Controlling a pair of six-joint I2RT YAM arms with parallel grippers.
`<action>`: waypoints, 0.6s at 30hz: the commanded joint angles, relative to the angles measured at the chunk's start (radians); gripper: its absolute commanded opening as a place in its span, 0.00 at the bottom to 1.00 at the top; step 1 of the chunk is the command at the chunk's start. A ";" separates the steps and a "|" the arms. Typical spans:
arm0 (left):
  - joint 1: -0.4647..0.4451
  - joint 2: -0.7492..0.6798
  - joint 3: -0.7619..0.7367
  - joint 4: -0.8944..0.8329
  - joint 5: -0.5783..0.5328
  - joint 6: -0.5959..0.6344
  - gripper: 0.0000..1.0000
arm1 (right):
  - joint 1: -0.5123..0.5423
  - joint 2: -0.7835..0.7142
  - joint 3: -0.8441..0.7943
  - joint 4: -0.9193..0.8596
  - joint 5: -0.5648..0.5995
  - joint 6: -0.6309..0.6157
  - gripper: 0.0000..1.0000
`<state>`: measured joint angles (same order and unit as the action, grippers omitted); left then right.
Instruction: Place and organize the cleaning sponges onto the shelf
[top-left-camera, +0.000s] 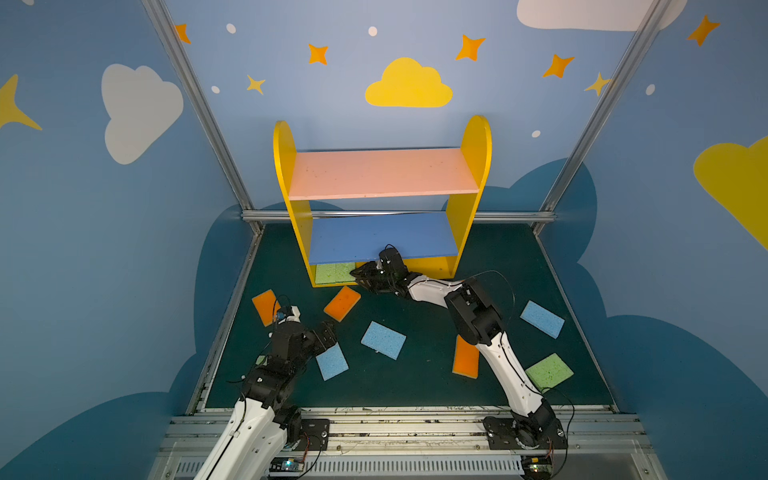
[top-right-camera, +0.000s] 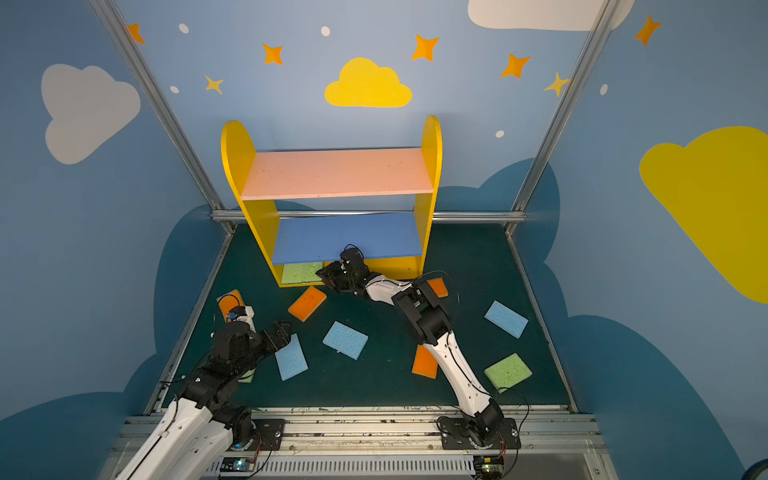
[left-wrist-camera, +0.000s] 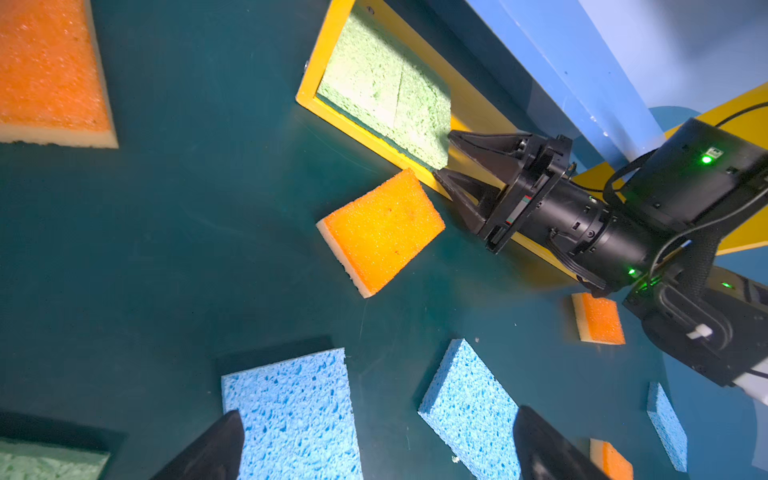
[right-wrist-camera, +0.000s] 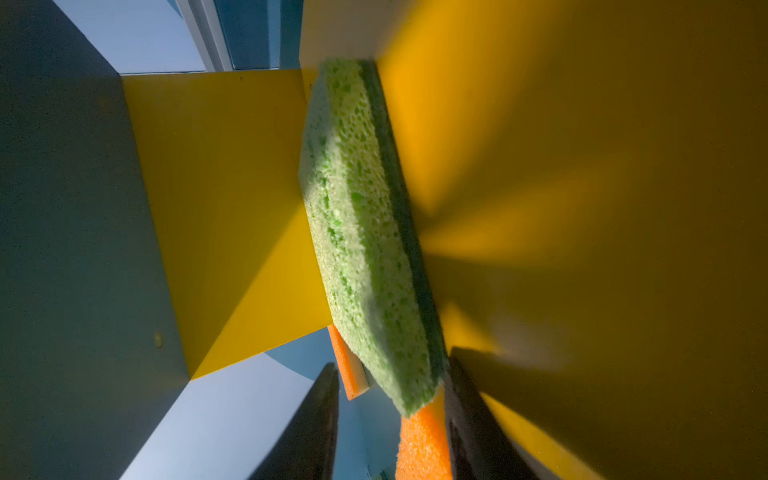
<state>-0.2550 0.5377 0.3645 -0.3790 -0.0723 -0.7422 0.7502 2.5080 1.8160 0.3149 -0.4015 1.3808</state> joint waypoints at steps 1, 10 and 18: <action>0.005 -0.021 0.002 0.004 0.028 0.029 1.00 | 0.006 -0.053 -0.051 -0.015 -0.001 -0.042 0.47; 0.001 -0.040 0.050 -0.052 0.066 0.023 0.99 | 0.004 -0.229 -0.236 -0.056 -0.011 -0.176 0.50; -0.123 0.027 0.100 -0.015 0.017 -0.003 0.99 | -0.016 -0.512 -0.518 -0.127 0.085 -0.353 0.50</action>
<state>-0.3210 0.5282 0.4332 -0.4152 -0.0257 -0.7353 0.7429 2.1235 1.3705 0.2222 -0.3855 1.1599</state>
